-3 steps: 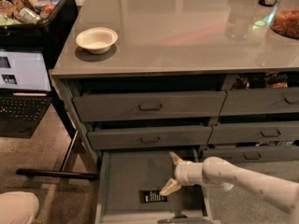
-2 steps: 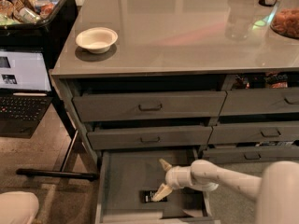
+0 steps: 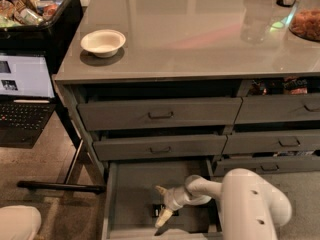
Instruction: Pick rxbar chocolate from bottom drawer and place on counter
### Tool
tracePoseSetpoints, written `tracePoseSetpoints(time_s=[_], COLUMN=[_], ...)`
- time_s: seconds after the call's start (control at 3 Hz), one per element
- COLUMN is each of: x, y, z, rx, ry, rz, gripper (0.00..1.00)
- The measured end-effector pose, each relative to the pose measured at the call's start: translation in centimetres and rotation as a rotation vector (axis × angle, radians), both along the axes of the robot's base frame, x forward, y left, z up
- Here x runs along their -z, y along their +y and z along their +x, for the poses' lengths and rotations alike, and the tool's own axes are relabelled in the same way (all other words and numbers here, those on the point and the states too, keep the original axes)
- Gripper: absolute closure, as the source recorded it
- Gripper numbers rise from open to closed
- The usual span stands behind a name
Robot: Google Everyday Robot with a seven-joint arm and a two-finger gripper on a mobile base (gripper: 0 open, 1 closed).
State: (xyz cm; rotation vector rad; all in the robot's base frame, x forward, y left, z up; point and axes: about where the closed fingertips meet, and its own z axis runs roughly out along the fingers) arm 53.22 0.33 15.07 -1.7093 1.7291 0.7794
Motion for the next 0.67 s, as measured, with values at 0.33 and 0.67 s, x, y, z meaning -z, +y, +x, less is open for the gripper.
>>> tracePoseSetpoints(time_s=[0.33,0.67], x=[3.4,5.1], y=[0.5,-0.1], z=[0.9,1.6], rx=[-0.012,-0.016], ry=[0.01,-0.007], rz=[-0.028,-0.055], gripper=[0.0,0.0])
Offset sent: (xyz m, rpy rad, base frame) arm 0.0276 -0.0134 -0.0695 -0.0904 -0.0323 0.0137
